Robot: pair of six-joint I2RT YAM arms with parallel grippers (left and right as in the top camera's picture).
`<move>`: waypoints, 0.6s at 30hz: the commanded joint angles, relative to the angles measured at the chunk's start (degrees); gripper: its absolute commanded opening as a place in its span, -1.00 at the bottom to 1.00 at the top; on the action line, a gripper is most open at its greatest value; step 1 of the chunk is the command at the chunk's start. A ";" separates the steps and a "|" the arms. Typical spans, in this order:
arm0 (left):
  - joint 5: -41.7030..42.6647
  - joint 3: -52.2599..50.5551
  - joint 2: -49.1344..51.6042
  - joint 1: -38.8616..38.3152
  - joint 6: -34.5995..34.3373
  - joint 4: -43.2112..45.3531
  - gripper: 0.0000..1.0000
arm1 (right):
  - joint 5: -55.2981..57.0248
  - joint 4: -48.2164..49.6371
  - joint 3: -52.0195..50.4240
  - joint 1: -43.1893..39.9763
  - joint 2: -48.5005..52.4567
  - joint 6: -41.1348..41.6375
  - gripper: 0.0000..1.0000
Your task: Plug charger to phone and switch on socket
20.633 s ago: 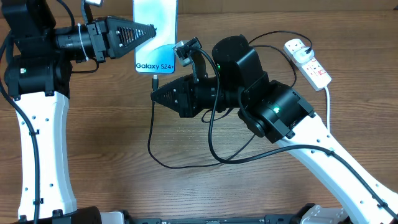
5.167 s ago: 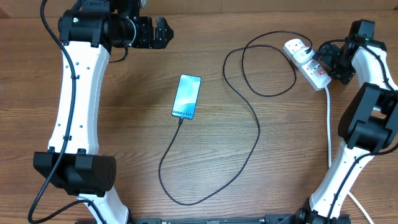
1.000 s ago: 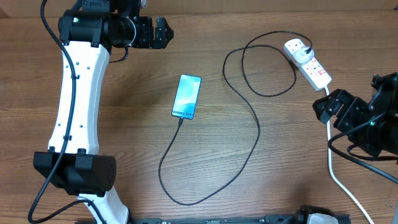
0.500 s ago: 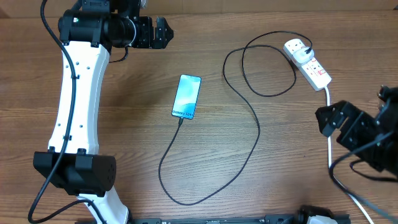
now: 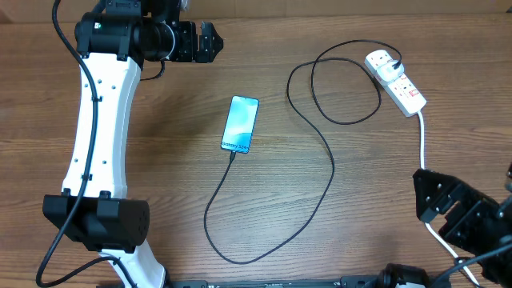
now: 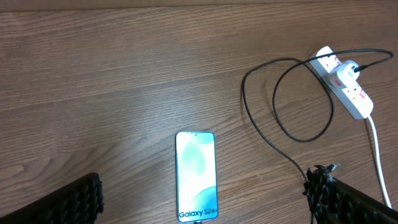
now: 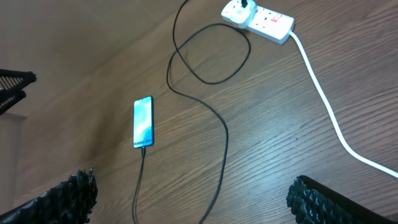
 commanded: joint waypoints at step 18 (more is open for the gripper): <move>-0.35 0.13 0.42 -0.39 0.66 0.02 0.99 | -0.90 13.92 -24.39 1.88 -15.52 0.04 0.99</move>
